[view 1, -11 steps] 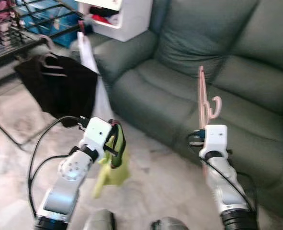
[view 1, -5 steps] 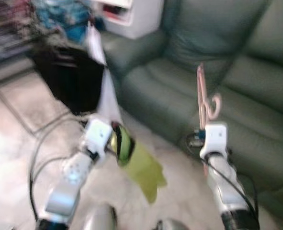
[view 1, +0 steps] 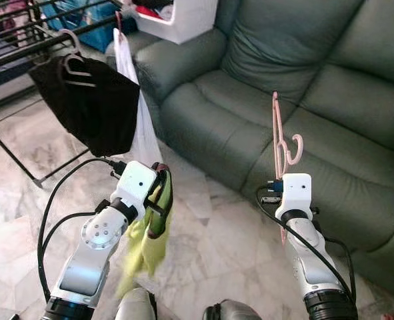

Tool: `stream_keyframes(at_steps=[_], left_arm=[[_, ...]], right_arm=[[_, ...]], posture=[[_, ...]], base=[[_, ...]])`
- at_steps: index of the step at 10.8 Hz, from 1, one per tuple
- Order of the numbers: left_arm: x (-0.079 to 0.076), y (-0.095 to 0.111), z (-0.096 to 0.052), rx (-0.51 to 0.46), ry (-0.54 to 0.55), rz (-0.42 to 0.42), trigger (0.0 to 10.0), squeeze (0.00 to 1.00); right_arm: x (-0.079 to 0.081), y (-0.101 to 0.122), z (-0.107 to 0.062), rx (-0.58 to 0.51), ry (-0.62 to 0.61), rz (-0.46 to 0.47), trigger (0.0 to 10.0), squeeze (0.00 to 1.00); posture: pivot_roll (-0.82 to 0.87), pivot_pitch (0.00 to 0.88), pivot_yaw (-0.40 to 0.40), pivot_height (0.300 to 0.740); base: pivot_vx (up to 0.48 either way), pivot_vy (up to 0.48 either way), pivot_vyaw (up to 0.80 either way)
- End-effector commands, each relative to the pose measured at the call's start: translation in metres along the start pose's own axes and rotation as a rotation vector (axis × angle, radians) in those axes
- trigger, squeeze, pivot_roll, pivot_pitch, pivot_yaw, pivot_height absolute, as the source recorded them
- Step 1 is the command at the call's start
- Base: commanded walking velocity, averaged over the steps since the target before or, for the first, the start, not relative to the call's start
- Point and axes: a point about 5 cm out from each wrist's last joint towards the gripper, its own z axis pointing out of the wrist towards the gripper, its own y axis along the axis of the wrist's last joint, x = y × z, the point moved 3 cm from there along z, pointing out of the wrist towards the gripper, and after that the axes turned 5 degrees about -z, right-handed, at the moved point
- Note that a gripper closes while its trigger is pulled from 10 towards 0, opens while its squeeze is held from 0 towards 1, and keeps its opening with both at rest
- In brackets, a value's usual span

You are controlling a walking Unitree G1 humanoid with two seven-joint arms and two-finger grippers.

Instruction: Hang hanger

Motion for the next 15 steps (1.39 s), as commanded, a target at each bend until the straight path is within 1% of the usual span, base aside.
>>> stream_keyframes(at_steps=[1,2,3,4,5,6,7,8,9,11,12,13,14,15], left_arm=[[0.004,0.010,0.004,-0.043,0.017,0.055,10.0,0.00],[0.026,0.016,0.016,-0.061,0.171,0.107,10.0,0.00],[0.043,0.025,0.033,-0.061,0.275,0.151,10.0,0.00],[0.051,0.031,0.044,-0.063,0.314,0.186,10.0,0.00],[0.058,0.034,0.054,-0.046,0.346,0.223,10.0,0.00],[0.064,0.042,0.066,-0.044,0.381,0.263,10.0,0.00],[0.064,0.050,0.076,-0.069,0.392,0.325,10.0,0.00],[0.072,0.047,0.081,-0.042,0.448,0.389,10.0,0.00],[0.079,0.042,0.081,0.002,0.507,0.425,10.0,0.00],[0.089,0.033,0.081,0.054,0.573,0.430,10.0,0.00],[0.091,0.030,0.081,0.066,0.583,0.437,10.0,0.00],[0.097,0.025,0.079,0.095,0.634,0.446,10.0,0.00],[0.097,0.024,0.080,0.097,0.629,0.435,10.0,0.00],[0.098,0.026,0.081,0.094,0.634,0.429,10.0,0.00]], right_arm=[[-0.002,0.008,0.001,-0.029,-0.005,0.011,10.0,0.00],[0.011,0.018,0.000,-0.062,0.107,0.040,10.0,0.00],[0.027,0.030,-0.003,-0.098,0.263,0.005,10.0,0.00],[0.033,0.037,-0.005,-0.125,0.338,-0.024,10.0,0.00],[0.036,0.041,-0.007,-0.132,0.404,-0.064,10.0,0.00],[0.038,0.047,-0.011,-0.134,0.507,-0.074,10.0,0.00],[0.042,0.047,-0.021,-0.112,0.652,-0.082,10.0,0.00],[0.046,0.044,-0.030,-0.095,0.746,-0.118,10.0,0.00],[0.047,0.044,-0.035,-0.087,0.793,-0.137,10.0,0.00],[0.041,0.039,-0.040,-0.053,0.843,-0.209,10.0,0.00],[0.039,0.040,-0.043,-0.039,0.877,-0.206,10.0,0.00],[0.043,0.044,-0.054,-0.026,0.973,-0.190,10.0,0.00],[0.047,0.045,-0.063,-0.015,1.047,-0.186,10.0,0.00],[0.050,0.041,-0.071,0.006,1.108,-0.184,10.0,0.00]], posture=[[0.01,0.080,-0.072,0.740],[0.01,0.080,-0.072,0.740],[0.00,0.079,-0.072,0.740],[0.00,0.076,-0.070,0.740],[-0.01,0.074,-0.067,0.740],[-0.02,0.074,-0.059,0.740],[-0.03,0.072,-0.056,0.740],[-0.03,0.071,-0.054,0.740],[-0.03,0.070,-0.054,0.740],[-0.03,0.069,-0.053,0.740],[-0.03,0.069,-0.052,0.740],[-0.03,0.068,-0.050,0.740],[-0.03,0.068,-0.054,0.740],[-0.03,0.066,-0.056,0.740]], base=[[0.000,0.000,0.00],[0.000,0.000,0.00],[0.000,0.000,0.00],[0.000,0.000,0.00],[0.000,0.000,0.00],[0.000,0.000,0.00],[0.000,0.000,0.00],[0.000,0.000,0.00],[0.000,0.000,0.00],[0.000,0.000,0.00],[0.000,0.000,0.00],[0.000,0.000,0.00],[0.000,0.000,0.00],[0.000,0.000,0.00]])
